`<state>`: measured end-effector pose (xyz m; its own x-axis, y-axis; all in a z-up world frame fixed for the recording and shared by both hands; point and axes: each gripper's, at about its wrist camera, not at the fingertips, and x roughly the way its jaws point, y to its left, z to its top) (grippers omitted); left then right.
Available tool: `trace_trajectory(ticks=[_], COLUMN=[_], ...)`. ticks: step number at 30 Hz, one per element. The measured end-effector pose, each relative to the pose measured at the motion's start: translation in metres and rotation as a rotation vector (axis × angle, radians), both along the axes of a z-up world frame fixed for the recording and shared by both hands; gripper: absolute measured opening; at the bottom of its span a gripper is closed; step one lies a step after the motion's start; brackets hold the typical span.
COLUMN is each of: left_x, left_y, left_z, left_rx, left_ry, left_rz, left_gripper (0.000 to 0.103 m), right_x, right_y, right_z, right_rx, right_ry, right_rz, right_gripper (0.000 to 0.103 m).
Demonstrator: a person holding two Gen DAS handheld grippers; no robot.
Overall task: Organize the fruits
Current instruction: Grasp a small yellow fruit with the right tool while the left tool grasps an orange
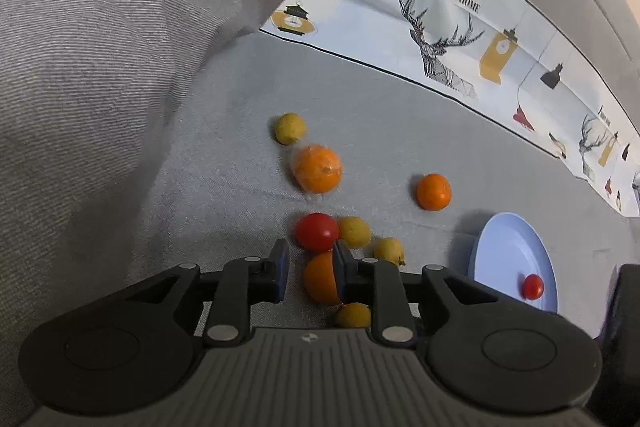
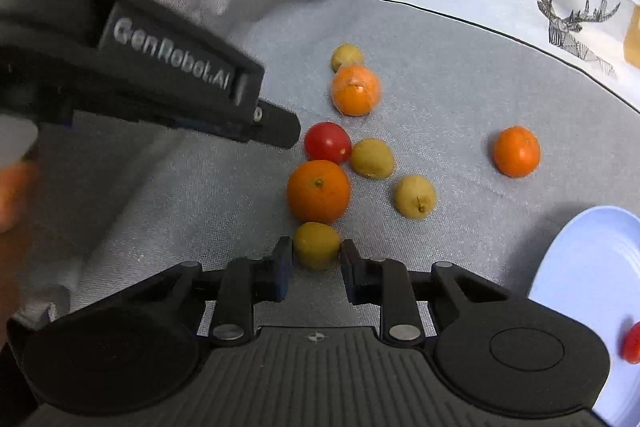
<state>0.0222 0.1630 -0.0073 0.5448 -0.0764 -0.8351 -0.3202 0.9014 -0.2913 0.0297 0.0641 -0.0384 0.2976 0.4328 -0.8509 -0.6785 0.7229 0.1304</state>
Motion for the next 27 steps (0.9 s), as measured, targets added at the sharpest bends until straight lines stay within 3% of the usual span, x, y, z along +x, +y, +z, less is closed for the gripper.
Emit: trace_trajectory(ticks=[2, 7, 13, 23, 26, 27], left_x=[0.002, 0.009, 0.017, 0.028, 0.029, 0.029], left_y=[-0.002, -0.016, -0.030, -0.051, -0.055, -0.055], left_z=[-0.002, -0.007, -0.015, -0.024, -0.025, -0.026], left_rx=[-0.008, -0.017, 0.028, 0.106, 0.154, 0.155], left_ry=[0.007, 0.034, 0.069, 0.105, 0.114, 0.122], left_rz=[-0.006, -0.047, -0.072, -0.109, -0.122, -0.127], left_gripper=[0.028, 0.060, 0.069, 0.067, 0.041, 0.040], right_x=[-0.001, 0.001, 0.001, 0.002, 0.003, 0.003], right_y=[-0.006, -0.023, -0.036, -0.038, -0.036, -0.036], right_z=[0.004, 0.008, 0.006, -0.003, -0.003, -0.003], right_rx=[-0.005, -0.030, -0.100, -0.121, -0.117, -0.116], right_ry=[-0.015, -0.011, 0.019, 0.022, 0.022, 0.022], right_rz=[0.007, 0.001, 0.016, 0.030, 0.029, 0.029], right_gripper=[0.027, 0.027, 0.027, 0.027, 0.027, 0.027])
